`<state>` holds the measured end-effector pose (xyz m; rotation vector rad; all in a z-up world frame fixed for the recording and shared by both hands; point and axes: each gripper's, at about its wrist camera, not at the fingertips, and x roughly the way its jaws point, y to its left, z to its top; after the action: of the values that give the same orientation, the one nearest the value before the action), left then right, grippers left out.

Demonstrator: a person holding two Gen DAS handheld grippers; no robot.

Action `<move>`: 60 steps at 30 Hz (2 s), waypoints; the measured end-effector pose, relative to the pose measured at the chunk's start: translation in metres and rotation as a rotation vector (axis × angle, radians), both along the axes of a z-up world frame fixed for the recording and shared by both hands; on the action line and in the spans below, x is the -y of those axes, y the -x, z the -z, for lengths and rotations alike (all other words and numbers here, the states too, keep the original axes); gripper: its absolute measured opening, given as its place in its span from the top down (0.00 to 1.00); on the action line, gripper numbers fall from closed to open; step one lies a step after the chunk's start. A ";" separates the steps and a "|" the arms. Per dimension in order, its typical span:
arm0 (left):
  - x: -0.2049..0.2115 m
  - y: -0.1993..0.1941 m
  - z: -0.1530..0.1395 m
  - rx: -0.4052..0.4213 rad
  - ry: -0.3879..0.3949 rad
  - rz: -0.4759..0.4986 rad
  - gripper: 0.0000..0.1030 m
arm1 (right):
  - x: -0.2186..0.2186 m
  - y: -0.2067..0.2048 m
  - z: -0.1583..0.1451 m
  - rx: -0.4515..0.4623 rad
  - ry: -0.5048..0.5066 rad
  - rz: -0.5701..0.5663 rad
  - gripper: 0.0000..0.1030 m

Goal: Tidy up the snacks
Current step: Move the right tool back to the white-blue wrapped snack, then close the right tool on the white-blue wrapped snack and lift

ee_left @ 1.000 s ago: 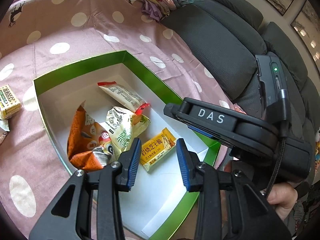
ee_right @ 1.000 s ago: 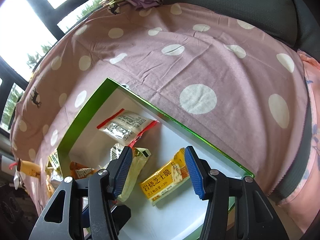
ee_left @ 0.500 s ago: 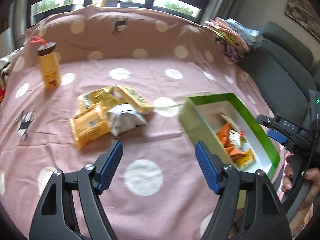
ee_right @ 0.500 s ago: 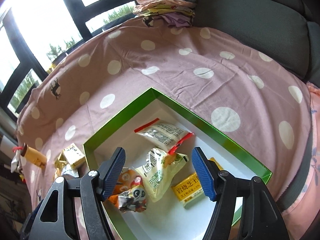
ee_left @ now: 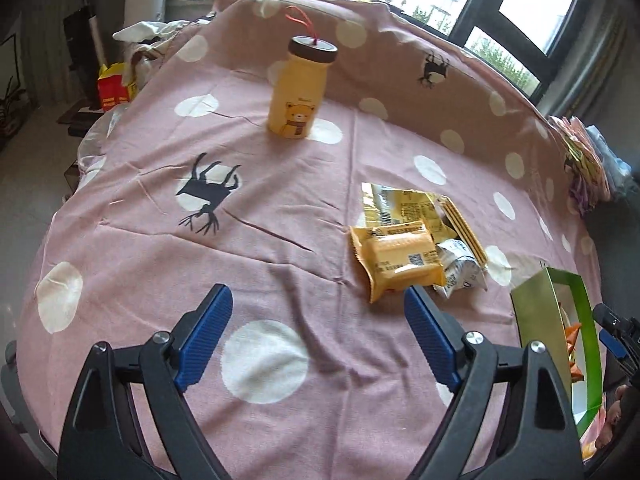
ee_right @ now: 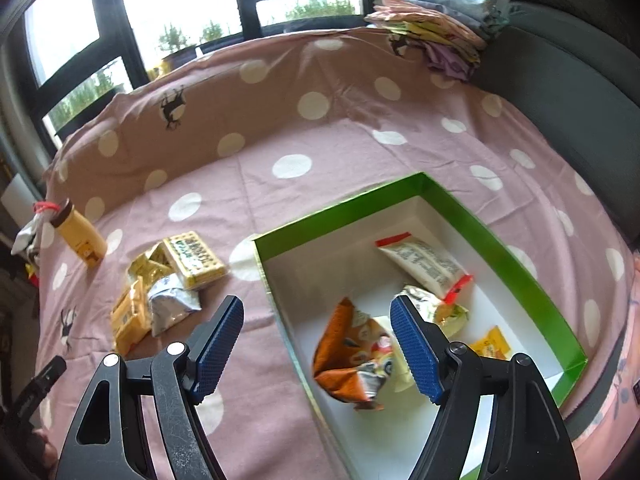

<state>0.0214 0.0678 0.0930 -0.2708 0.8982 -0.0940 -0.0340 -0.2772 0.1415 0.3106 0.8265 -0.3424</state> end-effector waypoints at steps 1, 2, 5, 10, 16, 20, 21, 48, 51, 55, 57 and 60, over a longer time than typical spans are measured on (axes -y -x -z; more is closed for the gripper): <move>-0.002 -0.002 0.001 -0.008 -0.006 -0.010 0.15 | -0.006 -0.003 0.000 0.002 -0.015 -0.021 0.26; -0.003 -0.003 0.003 -0.016 -0.014 -0.016 0.15 | -0.012 -0.007 0.000 0.008 -0.033 -0.044 0.26; -0.005 -0.008 0.008 -0.039 -0.012 -0.014 0.15 | -0.031 -0.025 0.004 0.026 -0.129 -0.118 0.20; -0.007 -0.013 0.013 -0.057 0.000 -0.007 0.15 | -0.065 -0.077 0.031 -0.053 -0.307 -0.207 0.18; -0.003 -0.016 0.016 -0.077 -0.006 0.003 0.15 | -0.099 -0.136 0.066 -0.141 -0.178 -0.231 0.18; 0.002 -0.016 0.017 -0.081 -0.019 0.018 0.15 | -0.106 -0.157 0.087 -0.175 -0.135 -0.249 0.18; 0.003 -0.016 0.017 -0.080 -0.019 0.019 0.15 | -0.105 -0.160 0.094 -0.192 -0.150 -0.251 0.18; 0.053 0.000 0.024 -0.140 -0.068 0.175 0.15 | -0.095 -0.048 0.085 -0.230 -0.299 -0.284 0.31; 0.065 0.001 0.028 -0.180 -0.014 0.248 0.15 | -0.082 -0.044 0.074 -0.161 -0.312 -0.275 0.27; 0.083 0.005 0.031 -0.207 -0.012 0.303 0.15 | -0.073 -0.043 0.074 -0.153 -0.330 -0.285 0.27; 0.092 0.008 0.034 -0.217 -0.019 0.325 0.15 | -0.071 -0.043 0.075 -0.153 -0.363 -0.293 0.27; 0.104 0.011 0.040 -0.248 -0.018 0.362 0.15 | -0.071 -0.045 0.078 -0.140 -0.402 -0.323 0.27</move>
<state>0.0101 -0.0363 0.0528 -0.1005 1.1883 -0.3939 0.0113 -0.2059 0.0638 0.5220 1.0660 0.1101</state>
